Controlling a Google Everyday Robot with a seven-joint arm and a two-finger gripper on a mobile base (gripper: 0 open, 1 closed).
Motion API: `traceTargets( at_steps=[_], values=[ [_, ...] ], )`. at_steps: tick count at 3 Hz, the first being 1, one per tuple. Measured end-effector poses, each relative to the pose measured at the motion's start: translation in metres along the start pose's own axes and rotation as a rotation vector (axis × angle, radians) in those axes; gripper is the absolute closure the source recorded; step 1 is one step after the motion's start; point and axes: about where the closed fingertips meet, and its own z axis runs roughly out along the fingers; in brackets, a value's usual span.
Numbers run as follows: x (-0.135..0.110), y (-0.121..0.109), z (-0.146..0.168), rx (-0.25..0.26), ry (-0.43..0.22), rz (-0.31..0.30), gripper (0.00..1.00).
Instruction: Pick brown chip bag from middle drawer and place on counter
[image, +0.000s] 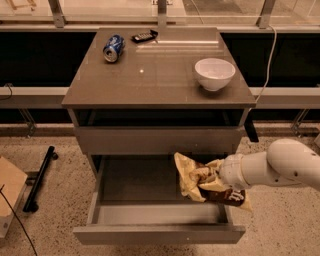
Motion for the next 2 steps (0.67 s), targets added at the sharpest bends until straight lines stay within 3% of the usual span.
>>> traceTargets(
  at_steps=[2],
  values=[
    [-0.095, -0.011, -0.085, 0.088, -0.076, -0.309, 1.00]
  ],
)
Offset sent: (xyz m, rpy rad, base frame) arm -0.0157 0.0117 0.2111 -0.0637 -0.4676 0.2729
